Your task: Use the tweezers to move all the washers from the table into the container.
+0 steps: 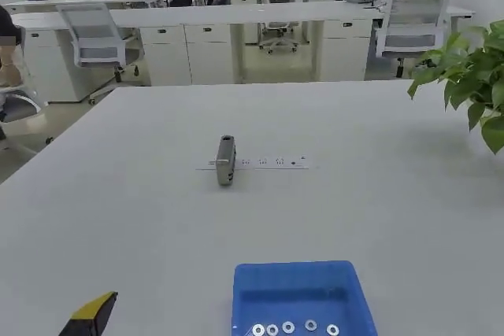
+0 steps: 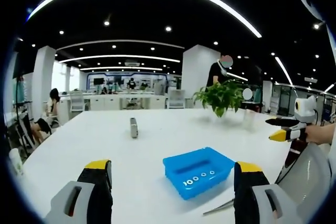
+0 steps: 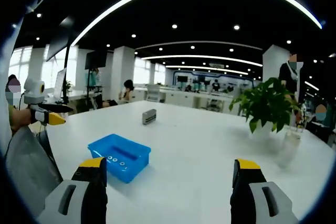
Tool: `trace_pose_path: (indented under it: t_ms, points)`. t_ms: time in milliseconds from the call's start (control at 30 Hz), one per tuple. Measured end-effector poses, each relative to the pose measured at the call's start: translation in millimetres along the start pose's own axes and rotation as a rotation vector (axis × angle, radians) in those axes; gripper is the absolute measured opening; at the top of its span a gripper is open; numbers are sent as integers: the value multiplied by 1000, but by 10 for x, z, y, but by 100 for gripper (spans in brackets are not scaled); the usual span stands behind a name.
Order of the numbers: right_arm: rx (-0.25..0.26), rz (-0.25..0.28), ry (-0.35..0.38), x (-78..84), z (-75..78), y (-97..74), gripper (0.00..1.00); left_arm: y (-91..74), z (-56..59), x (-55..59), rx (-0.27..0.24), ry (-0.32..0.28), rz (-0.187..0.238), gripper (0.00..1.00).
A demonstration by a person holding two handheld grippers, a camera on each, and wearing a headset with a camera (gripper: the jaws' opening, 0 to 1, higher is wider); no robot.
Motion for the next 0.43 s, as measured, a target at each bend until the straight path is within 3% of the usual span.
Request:
trace_pose_path:
  t_ms: [67, 100, 200, 300, 433]
  points:
    - [0, 6, -6, -15, -12, -4, 96, -22, -82, 43, -26, -15, -18, 99]
    - [3, 8, -12, -23, -17, -5, 95, -38, -124, 26, -43, -37, -1, 99]
    - [5, 10, -31, -32, -40, 1, 93, -54, -135, -11, -54, -42, 22, 99]
    - [5, -2, -30, -16, -36, -1, 90, -59, -139, 0, -63, -15, 11, 99]
    - [14, 14, -4, -45, -7, -22, 86, -83, -200, 12, -87, -39, 14, 99]
Point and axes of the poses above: the centre of the closed fingertips' face, and the gripper's own axes: y roughly forward along the fingers, z roughly to its right, x roughly out of its underside, the point moved 2 cm from there along -y, roughly backward along the fingers, and after that the axes turned 15 degrees about y, right-handed, at the moved point
